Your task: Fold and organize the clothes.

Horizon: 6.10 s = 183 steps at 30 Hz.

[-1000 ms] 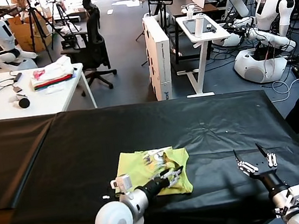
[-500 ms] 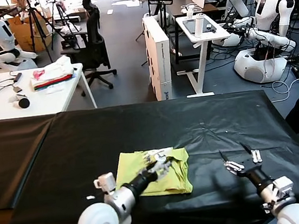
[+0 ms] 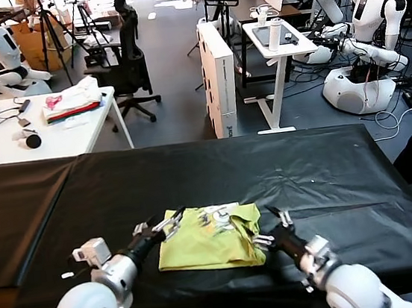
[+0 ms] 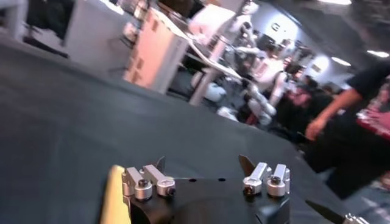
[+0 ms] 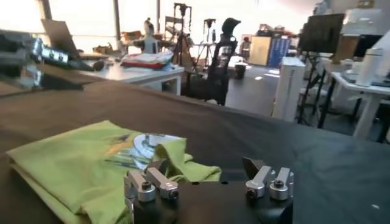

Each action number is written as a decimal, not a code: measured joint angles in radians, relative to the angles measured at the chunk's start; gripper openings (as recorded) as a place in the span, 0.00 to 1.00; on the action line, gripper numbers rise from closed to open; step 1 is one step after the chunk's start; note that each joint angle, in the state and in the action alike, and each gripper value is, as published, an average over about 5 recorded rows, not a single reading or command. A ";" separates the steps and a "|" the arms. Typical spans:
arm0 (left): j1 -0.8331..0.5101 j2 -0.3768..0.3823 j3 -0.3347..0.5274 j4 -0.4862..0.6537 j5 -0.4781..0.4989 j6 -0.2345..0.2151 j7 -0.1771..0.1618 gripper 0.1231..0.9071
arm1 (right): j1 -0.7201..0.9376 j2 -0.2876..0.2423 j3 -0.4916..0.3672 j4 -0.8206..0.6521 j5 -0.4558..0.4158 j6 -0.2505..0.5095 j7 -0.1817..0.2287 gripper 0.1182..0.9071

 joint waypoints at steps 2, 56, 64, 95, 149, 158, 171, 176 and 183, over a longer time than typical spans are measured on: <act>0.008 -0.002 -0.009 -0.003 0.002 -0.003 -0.001 1.00 | 0.029 0.008 -0.024 -0.022 -0.012 -0.006 0.001 1.00; 0.080 -0.150 0.023 0.249 0.293 -0.387 0.137 1.00 | -0.485 0.035 0.613 0.104 0.209 0.255 -0.017 1.00; 0.094 -0.176 0.020 0.268 0.261 -0.396 0.142 0.96 | -0.484 0.034 0.611 0.101 0.209 0.254 -0.017 1.00; 0.086 -0.095 -0.127 0.188 0.134 -0.357 0.125 0.09 | -0.431 0.059 0.577 0.062 0.183 0.235 0.006 1.00; 0.001 -0.161 0.223 0.121 0.391 -0.418 0.051 1.00 | -0.068 0.074 0.098 0.052 0.466 -0.151 0.075 1.00; 0.041 -0.125 0.096 0.032 0.420 -0.474 0.049 1.00 | 0.083 0.157 -0.058 -0.055 0.561 -0.165 0.121 0.99; 0.072 -0.133 0.050 0.015 0.421 -0.475 0.046 1.00 | 0.070 0.167 -0.037 -0.092 0.572 -0.143 0.114 0.34; 0.077 -0.133 0.041 0.018 0.425 -0.477 0.046 1.00 | 0.053 0.154 0.000 -0.104 0.571 -0.126 0.115 0.06; 0.077 -0.129 0.022 0.034 0.426 -0.483 0.046 1.00 | 0.022 0.126 0.082 -0.101 0.565 -0.119 0.126 0.04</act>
